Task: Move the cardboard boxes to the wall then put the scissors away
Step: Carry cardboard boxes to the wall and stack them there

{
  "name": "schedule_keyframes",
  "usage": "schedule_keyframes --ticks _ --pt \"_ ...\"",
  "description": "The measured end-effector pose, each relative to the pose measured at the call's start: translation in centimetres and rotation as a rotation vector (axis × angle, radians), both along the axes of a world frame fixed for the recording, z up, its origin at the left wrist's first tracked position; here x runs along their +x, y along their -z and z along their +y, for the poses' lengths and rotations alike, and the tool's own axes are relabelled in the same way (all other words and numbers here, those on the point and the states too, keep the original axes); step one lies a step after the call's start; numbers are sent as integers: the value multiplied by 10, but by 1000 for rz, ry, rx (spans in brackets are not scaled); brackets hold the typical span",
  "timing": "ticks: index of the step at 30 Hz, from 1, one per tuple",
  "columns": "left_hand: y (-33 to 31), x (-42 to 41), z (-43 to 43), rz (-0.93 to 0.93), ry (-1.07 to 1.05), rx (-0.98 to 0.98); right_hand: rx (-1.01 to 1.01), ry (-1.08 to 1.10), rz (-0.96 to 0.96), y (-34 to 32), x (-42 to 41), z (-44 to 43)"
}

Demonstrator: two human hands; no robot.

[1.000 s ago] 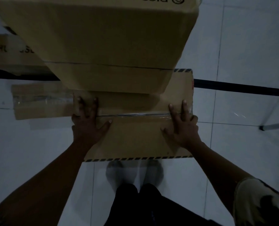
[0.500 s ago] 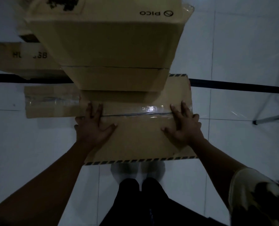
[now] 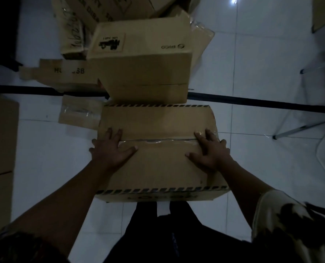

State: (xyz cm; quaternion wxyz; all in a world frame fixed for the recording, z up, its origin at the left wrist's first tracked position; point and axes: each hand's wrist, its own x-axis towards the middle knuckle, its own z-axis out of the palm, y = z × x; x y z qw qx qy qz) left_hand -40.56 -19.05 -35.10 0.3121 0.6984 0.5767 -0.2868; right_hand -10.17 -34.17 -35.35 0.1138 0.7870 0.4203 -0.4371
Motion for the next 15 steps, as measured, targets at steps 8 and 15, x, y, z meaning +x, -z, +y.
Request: schedule_keyframes --ticks 8,15 --pt "-92 -18 -9 39 -35 34 119 -1 1 -82 -22 -8" --pt "-205 -29 -22 7 -127 184 235 -82 -26 -175 -25 1"
